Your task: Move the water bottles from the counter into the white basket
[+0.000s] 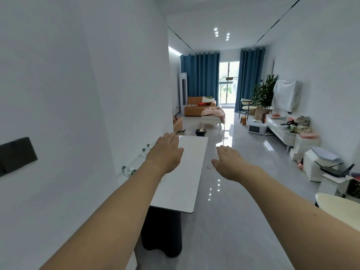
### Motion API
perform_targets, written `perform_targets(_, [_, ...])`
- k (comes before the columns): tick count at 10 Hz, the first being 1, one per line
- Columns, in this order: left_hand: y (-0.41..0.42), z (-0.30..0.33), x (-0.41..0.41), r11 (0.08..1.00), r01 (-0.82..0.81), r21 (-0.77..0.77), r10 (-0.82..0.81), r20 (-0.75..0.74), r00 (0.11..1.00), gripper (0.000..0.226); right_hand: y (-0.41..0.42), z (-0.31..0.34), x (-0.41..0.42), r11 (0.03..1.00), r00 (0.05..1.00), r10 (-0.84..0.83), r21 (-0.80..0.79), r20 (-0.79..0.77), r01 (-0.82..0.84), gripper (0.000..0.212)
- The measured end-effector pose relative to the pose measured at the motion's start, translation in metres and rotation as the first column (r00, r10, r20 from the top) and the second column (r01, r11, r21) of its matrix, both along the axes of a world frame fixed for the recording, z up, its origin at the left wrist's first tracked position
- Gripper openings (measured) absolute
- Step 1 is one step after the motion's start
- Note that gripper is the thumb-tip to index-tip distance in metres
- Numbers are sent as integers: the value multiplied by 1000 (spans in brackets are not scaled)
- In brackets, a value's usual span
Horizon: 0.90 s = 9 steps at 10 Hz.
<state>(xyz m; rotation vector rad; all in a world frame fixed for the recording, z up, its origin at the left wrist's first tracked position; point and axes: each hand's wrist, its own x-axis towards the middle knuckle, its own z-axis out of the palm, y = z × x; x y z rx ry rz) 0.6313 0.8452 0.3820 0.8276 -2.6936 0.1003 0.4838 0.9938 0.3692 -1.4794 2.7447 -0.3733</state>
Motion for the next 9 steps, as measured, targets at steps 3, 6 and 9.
perform_targets(3, [-52,-6,-81,1000,21,9,-21,2,1000,57,-45,-8,-78,1000,1000,-2,-12,31,3,59])
perform_targets(6, [-148,-28,-202,999,35,32,-36,23,999,58,-135,-20,-195,1000,999,-27,9,32,27,59])
perform_targets(9, [-219,-17,-337,995,91,36,-90,-21,996,58,-195,-7,-317,996,996,-87,27,-2,87,61])
